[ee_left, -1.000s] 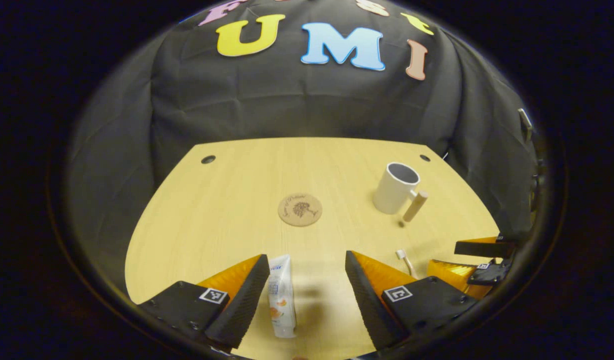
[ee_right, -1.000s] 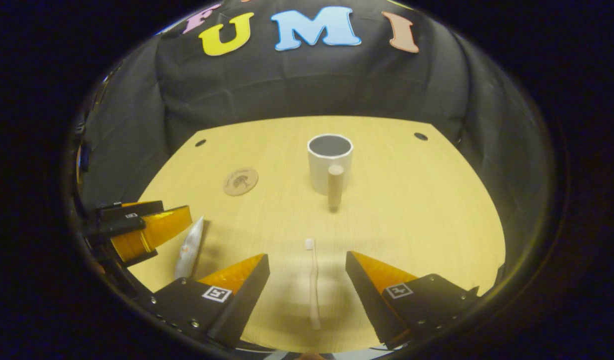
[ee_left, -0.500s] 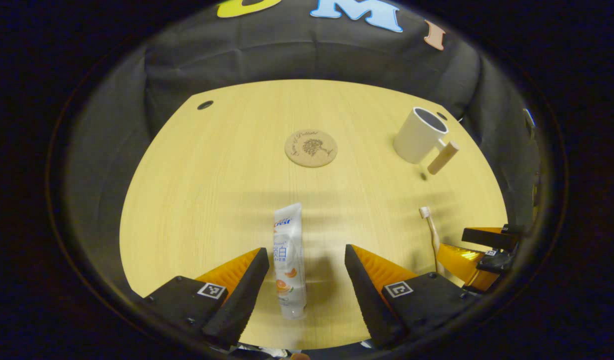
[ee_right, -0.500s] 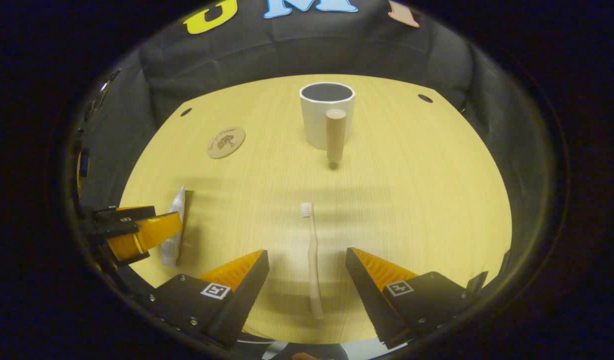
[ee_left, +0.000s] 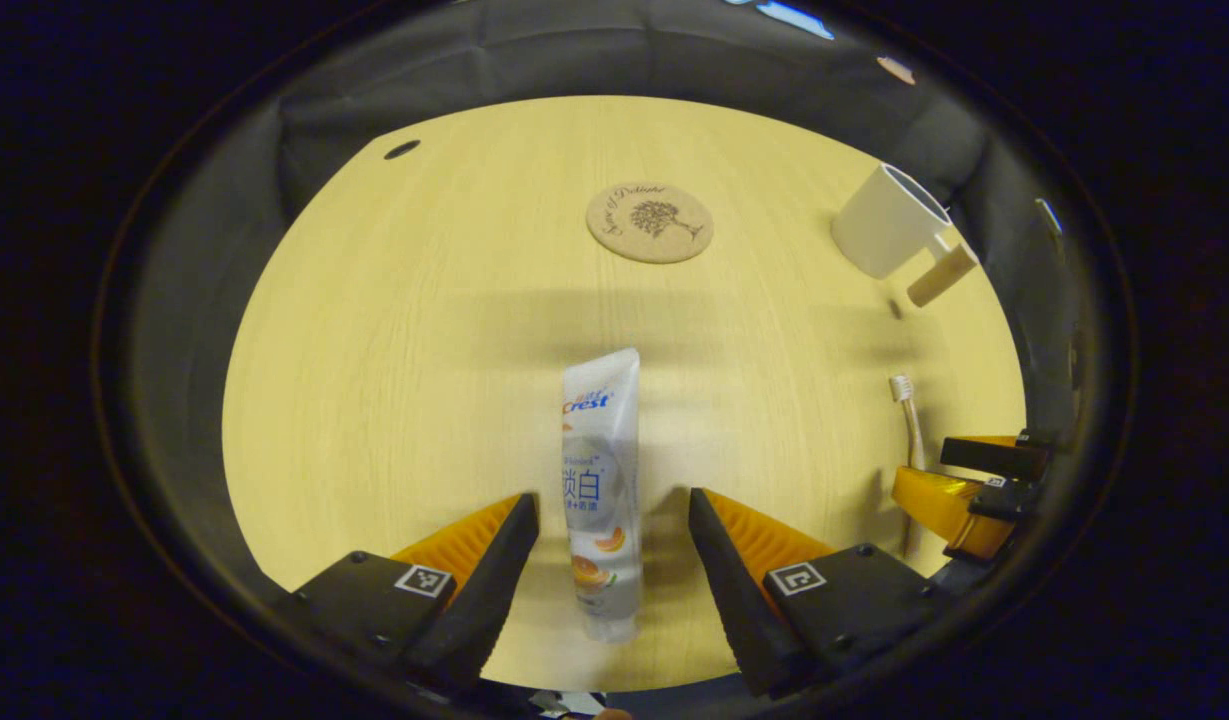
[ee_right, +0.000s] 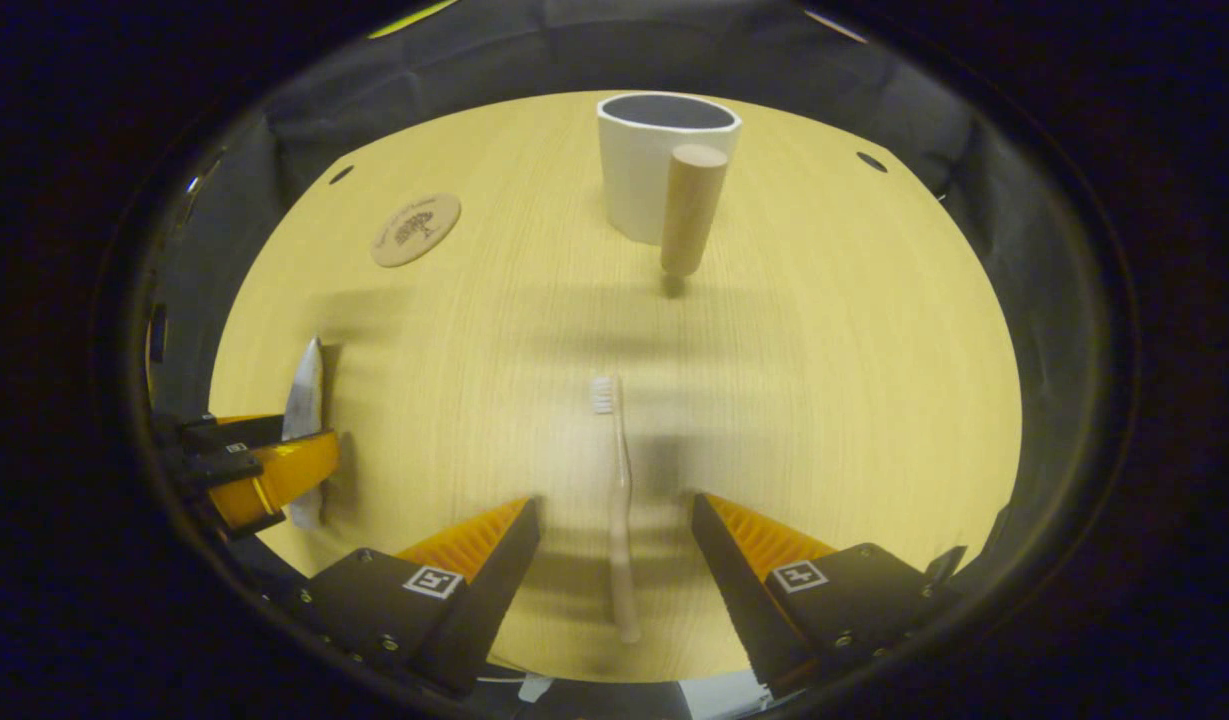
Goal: Put the toothbrush and toothpaste on the desktop into the cup, then pick up the cup and place it on the coaster on the desktop.
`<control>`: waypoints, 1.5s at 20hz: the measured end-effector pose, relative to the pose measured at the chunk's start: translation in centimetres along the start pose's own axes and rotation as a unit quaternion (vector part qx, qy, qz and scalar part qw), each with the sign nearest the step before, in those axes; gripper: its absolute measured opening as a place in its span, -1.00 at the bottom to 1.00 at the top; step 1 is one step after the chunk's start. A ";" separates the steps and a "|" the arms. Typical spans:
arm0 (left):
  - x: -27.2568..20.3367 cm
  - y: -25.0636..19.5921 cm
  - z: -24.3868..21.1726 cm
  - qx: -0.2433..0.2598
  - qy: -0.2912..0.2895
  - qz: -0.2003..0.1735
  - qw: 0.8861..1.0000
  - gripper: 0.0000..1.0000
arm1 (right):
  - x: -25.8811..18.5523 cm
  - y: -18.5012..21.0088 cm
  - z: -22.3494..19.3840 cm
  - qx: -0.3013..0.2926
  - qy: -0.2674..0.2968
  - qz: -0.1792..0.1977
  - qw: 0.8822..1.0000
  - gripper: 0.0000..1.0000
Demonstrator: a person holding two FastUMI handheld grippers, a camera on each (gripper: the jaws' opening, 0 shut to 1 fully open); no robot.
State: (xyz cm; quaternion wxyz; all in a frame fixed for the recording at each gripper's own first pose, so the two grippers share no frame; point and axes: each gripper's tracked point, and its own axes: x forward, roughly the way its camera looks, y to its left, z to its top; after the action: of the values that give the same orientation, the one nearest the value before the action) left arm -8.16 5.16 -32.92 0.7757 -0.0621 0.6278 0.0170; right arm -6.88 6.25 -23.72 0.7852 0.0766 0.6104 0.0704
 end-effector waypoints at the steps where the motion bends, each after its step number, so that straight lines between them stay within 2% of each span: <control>1: 0.1 0.1 0.1 0.005 0.004 0.002 1.000 0.99 | 0.0 -0.1 -0.2 -0.002 0.007 -0.002 1.000 0.90; 2: 0.2 0.2 0.1 0.012 0.007 0.004 1.000 0.99 | 0.2 -0.3 -0.3 -0.003 0.014 -0.008 1.000 0.89; 4: 0.4 0.1 0.3 0.023 0.013 0.006 1.000 0.96 | 0.0 -0.5 -0.4 -0.005 0.024 -0.011 1.000 0.57; 6: 0.6 0.2 0.4 0.032 0.018 0.011 0.999 0.96 | 0.1 -0.6 -0.2 -0.007 0.028 -0.013 1.000 0.48; 9: 0.5 -0.1 0.8 0.037 0.018 0.011 0.999 0.90 | 0.1 -0.6 -0.6 -0.020 0.042 -0.013 0.999 0.21; 10: 0.6 -0.3 0.7 0.035 0.018 0.012 0.999 0.78 | -0.1 -0.8 -0.6 -0.022 0.043 -0.015 0.999 0.22; 11: 0.5 -0.4 0.8 0.034 0.018 0.012 0.999 0.55 | 0.0 -0.6 -0.8 -0.022 0.049 -0.012 0.999 -0.31; 12: 0.6 -0.4 0.8 0.033 0.017 0.012 0.999 0.42 | -0.1 -0.6 -0.8 -0.028 0.048 -0.009 0.998 -0.34; 14: 0.6 -0.5 0.8 0.033 0.017 0.012 0.999 0.04 | 0.0 -0.6 -0.8 -0.040 0.048 -0.005 0.998 -0.32; 15: 0.5 -0.5 0.8 0.034 0.016 0.013 0.999 0.05 | -0.4 -1.1 -0.6 -0.047 0.044 -0.011 0.998 -0.32; 16: 0.6 -0.5 0.8 0.034 0.016 0.012 0.999 0.01 | -1.6 -0.7 -0.7 -0.035 0.048 -0.005 0.998 -0.58; 17: 0.5 -0.5 0.9 0.036 0.015 0.011 0.999 -0.03 | -0.2 -1.3 -0.6 -0.038 0.045 -0.001 0.998 -0.83; 20: 0.5 -0.4 0.8 0.035 0.013 0.011 0.999 -0.09 | -0.3 -1.5 -0.4 -0.036 0.039 0.008 0.999 -0.89; 22: 0.3 -0.1 1.1 0.025 0.001 0.014 1.000 -0.19 | -0.3 -1.3 -0.4 -0.042 0.030 0.013 0.999 -0.89; 23: 0.5 -0.3 1.1 0.022 0.002 0.009 1.000 -0.39 | -0.2 -1.2 -0.4 -0.045 0.025 0.015 0.999 -0.88; 24: 0.3 -0.1 1.2 0.020 -0.005 0.005 1.000 -0.41 | -0.4 -1.2 0.0 -0.043 0.016 0.017 0.999 -0.89; 25: 0.2 -0.1 1.3 0.018 -0.007 0.001 1.000 -0.51 | -0.3 -1.2 -0.1 -0.045 0.013 0.019 0.999 -0.94; 30: -0.6 -0.7 1.6 0.011 -0.034 -0.014 0.999 -0.52 | -1.1 -0.5 0.7 -0.032 -0.010 0.043 0.999 -0.94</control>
State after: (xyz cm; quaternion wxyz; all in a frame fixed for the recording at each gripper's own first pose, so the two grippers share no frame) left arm -6.65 4.71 -31.98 0.7974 -0.0622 0.6003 0.0013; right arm -6.48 5.47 -22.58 0.7894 0.0789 0.5963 0.1229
